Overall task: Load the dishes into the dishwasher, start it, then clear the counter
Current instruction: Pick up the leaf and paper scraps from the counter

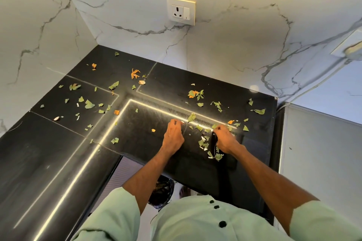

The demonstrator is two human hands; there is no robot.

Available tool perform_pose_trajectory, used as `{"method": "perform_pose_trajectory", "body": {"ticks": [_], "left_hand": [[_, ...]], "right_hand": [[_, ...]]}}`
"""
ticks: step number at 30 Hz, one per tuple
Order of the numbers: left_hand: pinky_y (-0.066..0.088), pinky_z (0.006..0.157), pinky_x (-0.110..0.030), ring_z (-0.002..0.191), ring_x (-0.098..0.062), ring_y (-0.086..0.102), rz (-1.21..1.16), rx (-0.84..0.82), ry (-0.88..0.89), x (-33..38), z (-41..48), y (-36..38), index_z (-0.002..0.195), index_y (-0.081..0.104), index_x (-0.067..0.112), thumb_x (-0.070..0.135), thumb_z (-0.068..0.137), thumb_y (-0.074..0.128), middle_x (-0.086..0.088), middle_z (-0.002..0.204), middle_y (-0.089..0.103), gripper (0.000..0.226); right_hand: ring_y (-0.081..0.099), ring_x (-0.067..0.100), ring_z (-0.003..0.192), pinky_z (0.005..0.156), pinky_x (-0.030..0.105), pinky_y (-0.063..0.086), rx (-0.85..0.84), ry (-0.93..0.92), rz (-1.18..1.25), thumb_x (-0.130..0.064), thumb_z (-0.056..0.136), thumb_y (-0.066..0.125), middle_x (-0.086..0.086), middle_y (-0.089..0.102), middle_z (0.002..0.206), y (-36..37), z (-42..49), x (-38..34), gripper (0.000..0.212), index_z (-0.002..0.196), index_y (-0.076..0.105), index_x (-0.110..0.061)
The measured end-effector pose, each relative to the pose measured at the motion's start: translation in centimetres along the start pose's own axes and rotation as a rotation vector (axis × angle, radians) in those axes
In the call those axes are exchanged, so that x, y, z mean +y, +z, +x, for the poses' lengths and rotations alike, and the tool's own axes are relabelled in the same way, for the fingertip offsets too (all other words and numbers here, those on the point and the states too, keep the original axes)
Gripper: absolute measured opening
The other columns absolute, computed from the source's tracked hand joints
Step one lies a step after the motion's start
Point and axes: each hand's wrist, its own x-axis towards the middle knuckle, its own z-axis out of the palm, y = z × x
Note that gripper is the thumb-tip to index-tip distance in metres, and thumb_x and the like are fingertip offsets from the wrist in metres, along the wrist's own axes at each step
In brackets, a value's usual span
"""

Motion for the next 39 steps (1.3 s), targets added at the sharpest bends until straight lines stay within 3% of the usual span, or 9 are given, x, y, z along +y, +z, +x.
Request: {"method": "perform_pose_trajectory", "body": {"ticks": [4, 10, 14, 20, 23, 26, 30, 36, 39], "left_hand": [[0.049, 0.099, -0.039, 0.121, -0.026, 0.044, 0.019, -0.034, 0.009, 0.9, 1.7, 0.0, 0.121, 0.05, 0.006, -0.005, 0.086, 0.055, -0.012, 0.133, 0.042, 0.037], [0.046, 0.1, -0.034, 0.13, -0.028, 0.036, 0.094, -0.119, 0.166, 4.1, 3.3, 1.8, 0.135, 0.042, 0.007, -0.008, 0.083, 0.052, -0.015, 0.143, 0.033, 0.055], [0.047, 0.103, -0.032, 0.131, -0.025, 0.038, 0.158, -0.182, 0.23, 4.3, 2.5, 3.9, 0.135, 0.044, 0.011, 0.007, 0.087, 0.066, -0.011, 0.142, 0.035, 0.053], [0.053, 0.092, -0.034, 0.118, -0.017, 0.044, 0.098, -0.152, 0.33, 3.9, 1.2, 3.8, 0.119, 0.057, 0.012, -0.004, 0.085, 0.057, -0.004, 0.127, 0.047, 0.037], [0.045, 0.106, -0.033, 0.133, -0.026, 0.038, 0.107, -0.076, 0.246, 3.7, 3.4, 2.0, 0.132, 0.047, 0.006, -0.006, 0.083, 0.058, -0.014, 0.144, 0.037, 0.051], [0.029, 0.118, -0.038, 0.144, -0.034, 0.025, 0.23, -0.134, 0.173, 3.4, 6.0, 1.1, 0.147, 0.029, 0.001, 0.003, 0.087, 0.063, -0.023, 0.155, 0.023, 0.069], [0.038, 0.112, -0.037, 0.133, -0.029, 0.035, 0.249, -0.194, 0.197, 4.1, 6.0, 2.0, 0.142, 0.037, 0.004, 0.009, 0.089, 0.065, -0.017, 0.146, 0.034, 0.06], [0.055, 0.092, -0.035, 0.121, -0.02, 0.041, 0.103, -0.225, 0.303, 5.2, -0.1, 4.9, 0.136, 0.049, 0.011, -0.008, 0.086, 0.051, -0.007, 0.134, 0.042, 0.054], [0.052, 0.097, -0.036, 0.12, -0.019, 0.041, 0.021, -0.235, 0.286, 5.1, -1.8, 4.8, 0.133, 0.053, 0.012, -0.008, 0.085, 0.054, -0.005, 0.132, 0.045, 0.053]], "right_hand": [[0.048, 0.022, 0.124, 0.105, 0.034, 0.046, 0.0, -0.074, 0.058, 0.011, 0.084, 0.059, 0.004, 0.045, 0.136, 0.4, -1.6, 0.5, 0.054, 0.133, 0.059, -0.012], [0.051, 0.021, 0.124, 0.104, 0.027, 0.041, 0.218, 0.012, 0.187, 0.018, 0.08, 0.054, 0.006, 0.052, 0.134, -1.9, -2.9, 2.4, 0.055, 0.126, 0.063, -0.009], [0.049, 0.022, 0.129, 0.106, 0.03, 0.041, 0.181, 0.066, 0.184, 0.015, 0.082, 0.059, 0.006, 0.051, 0.138, -2.0, -3.6, 4.3, 0.054, 0.129, 0.062, -0.012], [0.05, 0.02, 0.126, 0.106, 0.031, 0.042, 0.114, 0.079, 0.202, 0.01, 0.083, 0.062, 0.003, 0.053, 0.132, -1.0, -4.1, 5.2, 0.044, 0.115, 0.067, -0.02], [0.048, 0.02, 0.128, 0.107, 0.03, 0.042, 0.119, 0.072, 0.195, 0.011, 0.084, 0.06, 0.003, 0.052, 0.135, -0.9, -3.6, 4.4, 0.048, 0.121, 0.066, -0.019], [0.047, 0.018, 0.128, 0.107, 0.032, 0.045, 0.117, 0.061, 0.22, 0.015, 0.082, 0.056, 0.002, 0.05, 0.136, -1.0, -4.0, 3.9, 0.054, 0.123, 0.065, -0.018], [0.05, 0.018, 0.123, 0.108, 0.037, 0.047, 0.131, 0.084, 0.253, 0.014, 0.083, 0.056, 0.002, 0.052, 0.132, -0.8, -5.4, 4.5, 0.051, 0.123, 0.066, -0.017], [0.051, 0.019, 0.124, 0.107, 0.037, 0.047, 0.103, 0.156, 0.289, 0.013, 0.083, 0.057, 0.004, 0.05, 0.134, 1.1, -7.4, 6.1, 0.054, 0.129, 0.061, -0.015], [0.055, 0.019, 0.12, 0.1, 0.035, 0.052, 0.08, 0.19, 0.341, 0.0, 0.085, 0.069, 0.004, 0.05, 0.133, 2.1, -8.0, 5.8, 0.053, 0.134, 0.056, -0.016]]}}
